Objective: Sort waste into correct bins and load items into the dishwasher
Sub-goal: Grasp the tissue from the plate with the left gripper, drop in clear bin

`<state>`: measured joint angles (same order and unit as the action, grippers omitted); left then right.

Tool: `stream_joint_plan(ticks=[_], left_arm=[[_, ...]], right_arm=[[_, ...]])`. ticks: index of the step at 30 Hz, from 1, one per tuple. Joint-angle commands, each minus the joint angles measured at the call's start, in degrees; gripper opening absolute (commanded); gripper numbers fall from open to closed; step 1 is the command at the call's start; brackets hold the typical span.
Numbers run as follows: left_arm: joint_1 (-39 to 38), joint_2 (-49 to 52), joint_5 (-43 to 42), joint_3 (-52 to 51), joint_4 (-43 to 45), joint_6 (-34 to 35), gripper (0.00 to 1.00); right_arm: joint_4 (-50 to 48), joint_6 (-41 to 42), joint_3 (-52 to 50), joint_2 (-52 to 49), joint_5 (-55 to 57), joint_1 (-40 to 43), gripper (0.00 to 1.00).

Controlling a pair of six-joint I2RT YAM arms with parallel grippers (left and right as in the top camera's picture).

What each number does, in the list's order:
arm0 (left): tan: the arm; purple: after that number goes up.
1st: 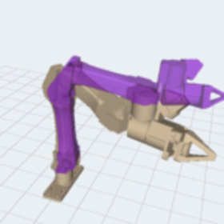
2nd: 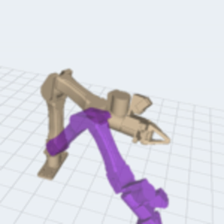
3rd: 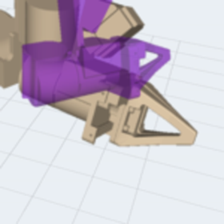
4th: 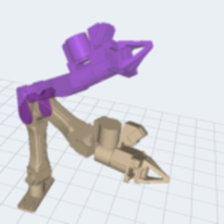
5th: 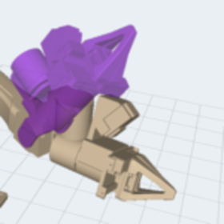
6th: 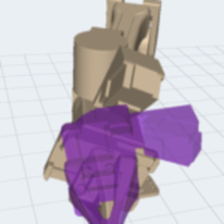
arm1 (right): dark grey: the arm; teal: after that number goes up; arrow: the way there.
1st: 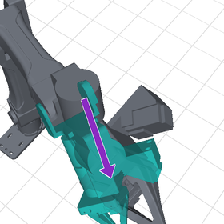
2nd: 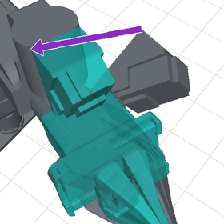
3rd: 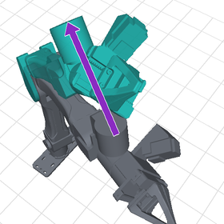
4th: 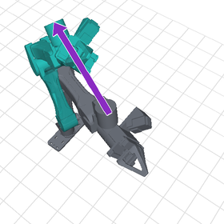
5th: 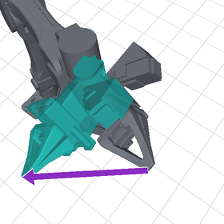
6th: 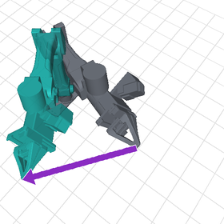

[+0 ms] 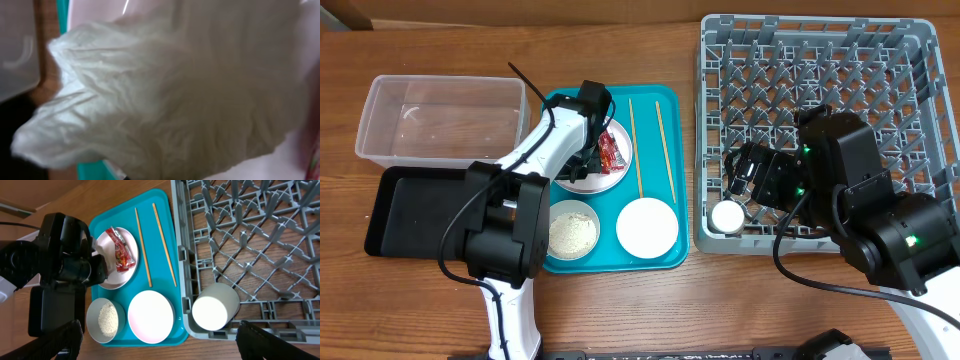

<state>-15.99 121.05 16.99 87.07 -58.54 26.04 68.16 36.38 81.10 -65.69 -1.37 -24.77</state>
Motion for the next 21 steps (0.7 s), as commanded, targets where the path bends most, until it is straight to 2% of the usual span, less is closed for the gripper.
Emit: stream_joint_plan(ticks=[1,5,8,14,15,16,18,21], left_arm=[[0.33,-1.7,0.87,6.36,-4.44,1.22,0.04],[1.07,-6.19,-0.85,14.88,-12.46,1.18,0.04],[3.74,-10.47,1.79,15.82,-11.85,1.22,0.04],[14.6,-11.67,0.0,15.8,-11.17,3.34,0.04],[16.63,-11.65,-1.95,15.78,-10.23,3.13,0.09],[18.05,-11.63,-3.74,15.78,-9.35,2.51,0.48],[19.65,-11.63,-6.82,15.78,-8.52,1.57,0.9],[19.61,-11.61,-12.15,15.78,-8.26,-3.23,0.91]], right_arm=[[-0.33,-0.37,0.66,0.0,-0.22,0.02,1.0],[0.17,-0.37,0.66,0.0,-0.22,0.02,1.0],[1.2,-0.39,0.66,0.0,-0.22,0.02,1.0],[1.88,-0.39,0.66,0.0,-0.2,0.02,1.0],[1.84,-0.39,0.66,0.0,-0.2,0.02,1.0],[1.77,-0.39,0.66,0.0,-0.2,0.02,1.0],[1.77,-0.42,0.66,0.0,-0.13,0.02,1.0],[1.81,-0.81,0.66,0.0,0.04,0.02,1.0]])
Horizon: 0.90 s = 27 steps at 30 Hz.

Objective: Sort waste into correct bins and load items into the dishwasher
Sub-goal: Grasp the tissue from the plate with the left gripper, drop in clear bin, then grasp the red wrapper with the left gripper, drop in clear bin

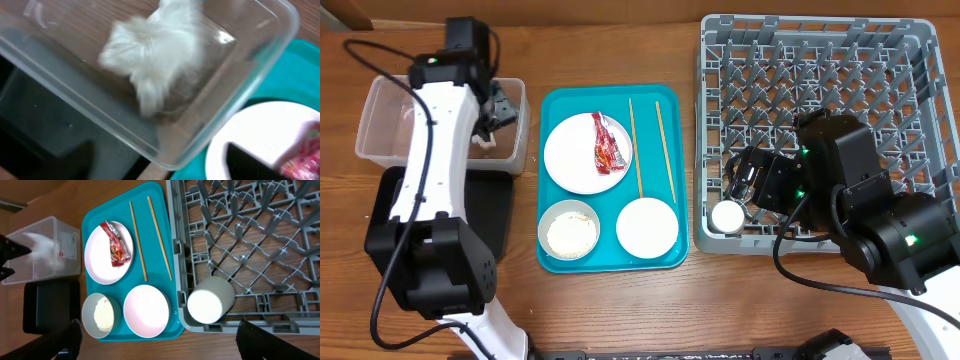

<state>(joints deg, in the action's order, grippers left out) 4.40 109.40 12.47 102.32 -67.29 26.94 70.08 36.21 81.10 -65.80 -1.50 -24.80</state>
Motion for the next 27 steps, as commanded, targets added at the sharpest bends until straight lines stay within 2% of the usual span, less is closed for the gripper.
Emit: stream_joint_plan(ticks=[1,3,4,6,7,11,14,17,20,23,24,25,26,27], left_arm=[[-1.97,0.04,-8.79,0.52,0.87,-6.32,0.9],[-3.89,0.04,-8.85,0.52,1.64,-7.34,0.89],[-5.6,0.11,-10.78,0.52,2.91,-9.11,0.85],[-10.25,0.63,-17.29,0.5,6.19,-16.59,0.8],[-12.22,1.14,-17.38,0.48,6.8,-17.22,0.8],[-18.84,5.79,-14.91,0.48,8.41,-11.34,0.8],[-21.7,11.65,-16.81,0.48,10.19,-7.41,0.77],[-22.34,16.04,-18.71,0.48,10.58,-4.83,0.7],[-22.05,19.56,-17.25,0.48,11.06,-2.91,0.58],[-21.9,21.24,-14.93,0.48,11.02,-2.93,0.52],[-21.9,21.49,-14.88,0.48,10.97,-2.93,0.44],[-21.92,21.57,-14.91,0.48,10.78,-2.91,0.29],[-21.97,21.44,-14.99,0.5,10.58,-2.84,0.04],[-21.97,20.83,-15.47,0.57,10.47,-2.4,0.04]], right_arm=[[-0.13,-0.63,0.66,0.11,0.17,0.04,1.0],[-0.13,-0.63,0.66,0.11,0.17,0.04,1.0],[-0.11,-0.63,0.66,0.11,0.17,0.04,1.0],[-0.11,-0.63,0.66,0.11,0.31,0.04,1.0],[-0.11,-0.63,0.66,0.11,0.37,0.04,1.0],[-0.13,-0.61,0.66,0.11,0.35,0.04,1.0],[-0.13,-0.61,0.66,0.11,0.37,0.04,1.0],[-0.13,-0.61,0.66,0.11,0.37,0.04,1.0],[-0.15,-0.61,0.66,0.11,0.37,0.04,1.0],[-0.15,-0.63,0.66,0.11,0.37,0.04,1.0],[-0.15,-0.63,0.66,0.11,0.37,0.04,1.0],[-0.17,-0.61,0.66,0.11,0.37,0.04,1.0],[-0.15,-0.61,0.66,0.11,0.42,0.07,1.0],[-0.13,-0.61,0.66,0.11,0.39,0.04,1.0]])
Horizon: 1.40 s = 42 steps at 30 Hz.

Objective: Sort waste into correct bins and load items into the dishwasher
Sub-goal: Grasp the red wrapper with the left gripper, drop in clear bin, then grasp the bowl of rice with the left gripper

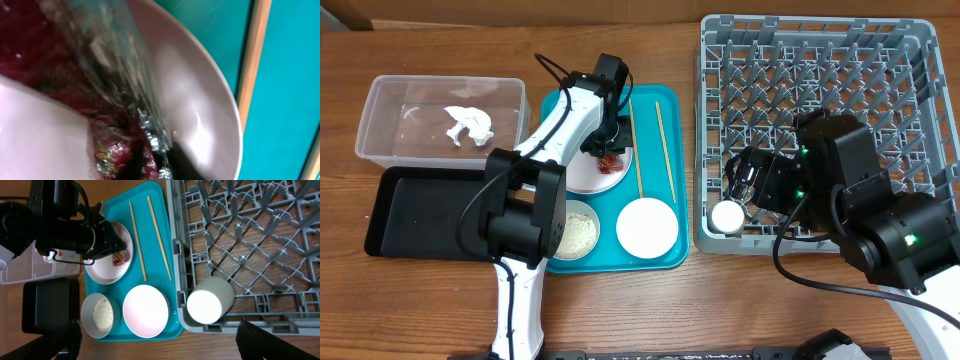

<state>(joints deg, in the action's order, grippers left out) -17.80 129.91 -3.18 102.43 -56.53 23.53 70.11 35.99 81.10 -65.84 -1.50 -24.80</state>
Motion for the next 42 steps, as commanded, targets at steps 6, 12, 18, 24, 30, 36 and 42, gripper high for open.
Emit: stream_joint_plan(ticks=[6,12,18,24,30,36,42], left_arm=[[3.21,-7.76,0.66,4.0,-6.54,1.81,0.04],[12.48,-16.28,12.55,4.52,-10.08,1.86,0.04],[22.43,-16.06,11.65,4.52,-9.46,3.04,0.33],[22.38,-17.9,7.91,5.16,-11.26,-4.94,0.65],[14.29,-26.03,3.28,4.98,-22.34,-5.75,0.63],[0.31,-31.06,8.92,2.19,-33.57,0.7,0.64],[-6.6,-35.69,9.73,-13.7,-27.56,9.25,0.76]], right_arm=[[-0.11,-0.39,0.66,0.15,0.55,0.07,1.0],[0.35,-0.42,0.66,0.15,0.55,0.04,1.0],[0.61,-0.42,0.66,0.15,0.55,0.07,1.0],[1.49,-0.44,0.66,0.15,1.05,0.04,1.0],[2.05,-0.39,0.66,0.15,1.88,0.07,1.0],[2.89,-0.39,0.66,0.15,1.88,0.04,1.0],[2.84,-0.39,0.66,0.15,1.88,0.07,1.0]])
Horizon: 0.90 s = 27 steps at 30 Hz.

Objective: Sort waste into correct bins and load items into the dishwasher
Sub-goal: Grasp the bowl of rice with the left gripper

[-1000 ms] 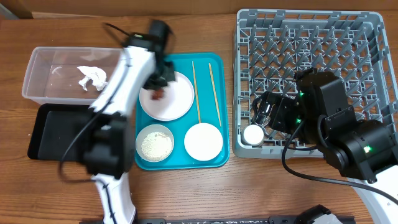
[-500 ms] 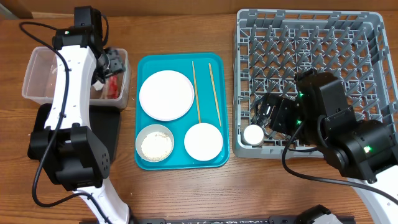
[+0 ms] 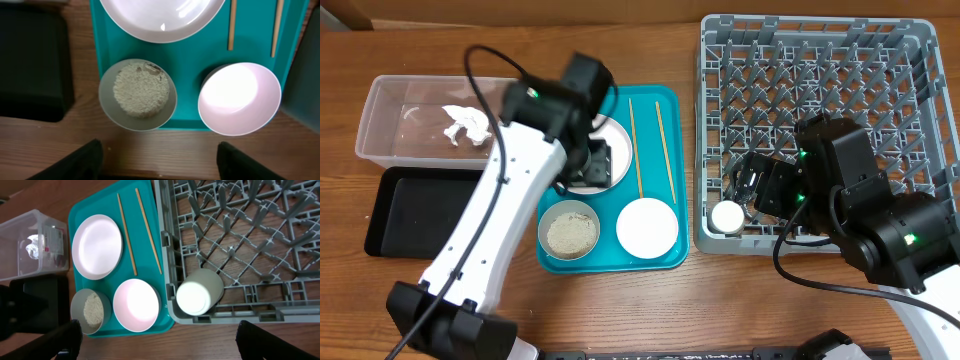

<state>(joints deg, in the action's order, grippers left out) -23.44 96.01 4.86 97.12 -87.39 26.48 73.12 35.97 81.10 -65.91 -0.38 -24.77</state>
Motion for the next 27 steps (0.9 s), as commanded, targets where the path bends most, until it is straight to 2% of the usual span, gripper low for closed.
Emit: stream_joint_plan(ticks=[1,4,5,9,13,16,20,22,25,27], left_arm=[[-0.79,-1.77,1.33,-11.47,5.68,6.91,0.76],[-0.63,-1.62,-7.43,-22.6,18.84,1.51,0.73],[-0.87,-1.62,-8.2,-26.75,22.25,1.42,0.67],[-0.94,-1.62,-7.93,-32.92,27.61,0.74,0.55],[-0.96,-1.62,-6.67,-36.72,31.04,0.09,0.38],[-0.96,-1.62,-5.51,-39.3,34.82,0.11,0.22],[-0.96,-1.62,-5.46,-41.55,37.51,0.09,0.17],[-0.96,-1.62,-4.79,-41.59,37.9,0.09,0.04],[-0.96,-1.64,-5.11,-40.85,37.51,0.02,0.04],[-0.92,-1.81,-6.84,-37.35,34.23,-1.31,0.04]], right_arm=[[-0.15,-0.37,0.66,0.22,0.74,0.02,1.0],[-0.37,-0.37,0.66,0.2,0.76,0.04,1.0],[-0.39,-0.37,0.66,0.15,0.76,0.02,1.0],[-0.15,-0.37,0.66,-0.24,0.74,0.04,1.0],[-0.15,-0.35,0.66,-1.2,0.72,0.02,1.0],[-0.15,-0.35,0.66,-2.25,0.72,0.02,1.0],[-0.11,-0.35,0.66,-2.58,0.7,0.02,1.0],[-0.13,-0.35,0.66,-2.58,0.7,0.02,1.0],[-0.11,-0.35,0.66,-2.58,0.7,0.02,1.0],[-0.11,-0.37,0.66,-2.58,0.72,0.02,1.0]])
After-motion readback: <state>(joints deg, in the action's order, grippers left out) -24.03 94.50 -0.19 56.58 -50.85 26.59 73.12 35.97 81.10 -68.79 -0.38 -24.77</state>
